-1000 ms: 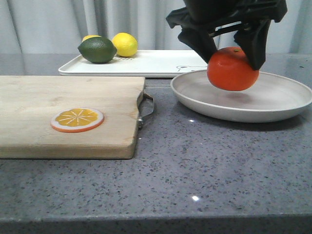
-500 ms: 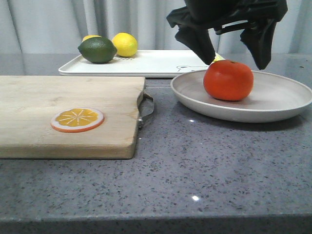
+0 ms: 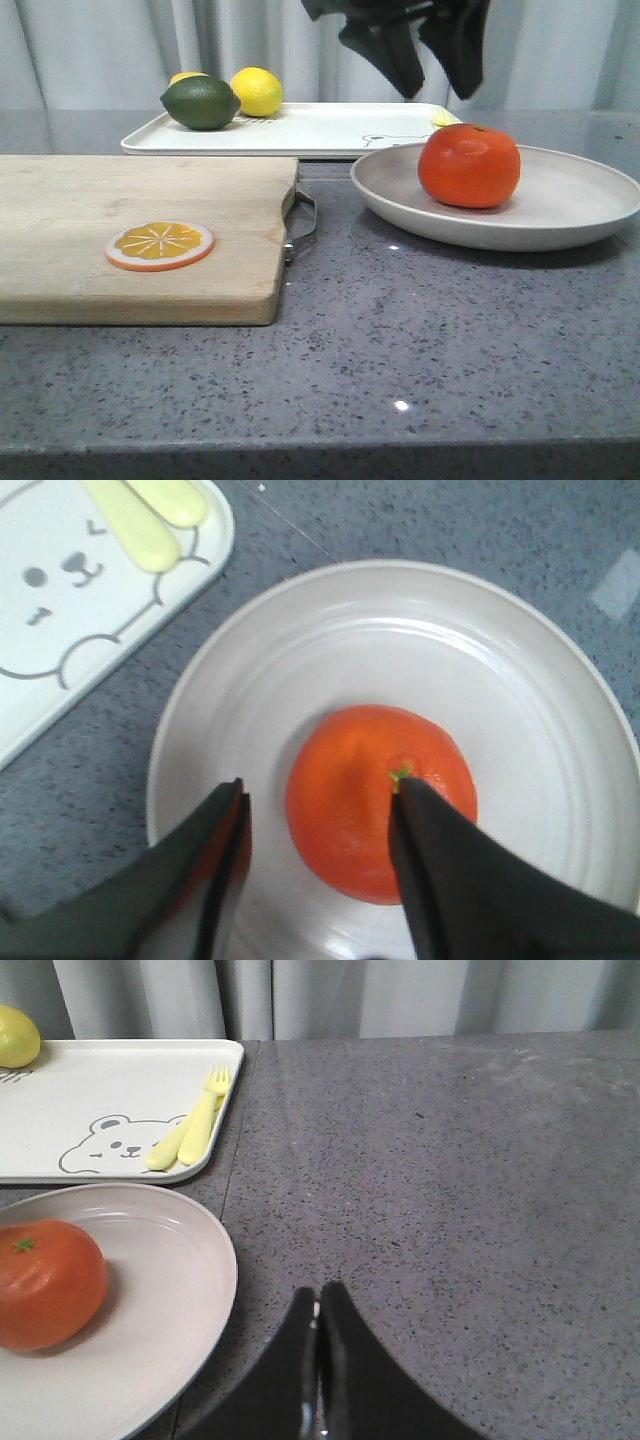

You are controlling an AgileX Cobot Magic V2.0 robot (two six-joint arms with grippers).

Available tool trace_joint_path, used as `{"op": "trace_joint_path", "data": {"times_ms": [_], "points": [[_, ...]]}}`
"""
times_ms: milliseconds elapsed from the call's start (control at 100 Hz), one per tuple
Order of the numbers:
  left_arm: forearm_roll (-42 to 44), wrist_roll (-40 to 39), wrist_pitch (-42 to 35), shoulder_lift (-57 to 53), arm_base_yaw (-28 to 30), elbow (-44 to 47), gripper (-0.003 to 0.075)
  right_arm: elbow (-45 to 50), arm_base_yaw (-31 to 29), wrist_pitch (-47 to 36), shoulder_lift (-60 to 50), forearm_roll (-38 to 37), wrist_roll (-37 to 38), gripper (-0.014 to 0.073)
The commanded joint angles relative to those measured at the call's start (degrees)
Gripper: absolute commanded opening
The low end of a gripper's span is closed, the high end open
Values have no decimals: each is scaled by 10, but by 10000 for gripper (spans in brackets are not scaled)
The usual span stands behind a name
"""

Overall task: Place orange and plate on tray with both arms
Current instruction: 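Lower the orange onto the plate, open the left gripper, withdraw, then move the right gripper down to the plate rim nearest it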

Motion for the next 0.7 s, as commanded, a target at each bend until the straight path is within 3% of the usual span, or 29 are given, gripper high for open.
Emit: {"op": "trace_joint_path", "data": {"times_ms": [0, 420, 690], "points": [[-4, -6, -21, -59, 11, -19, 193, -20, 0, -43, 4, -4, 0, -59], [3, -6, -32, -159, 61, 67, -10, -20, 0, -43, 4, -4, 0, -59], [4, -8, -94, -256, 92, 191, -19, -20, 0, -43, 4, -4, 0, -59]]}}
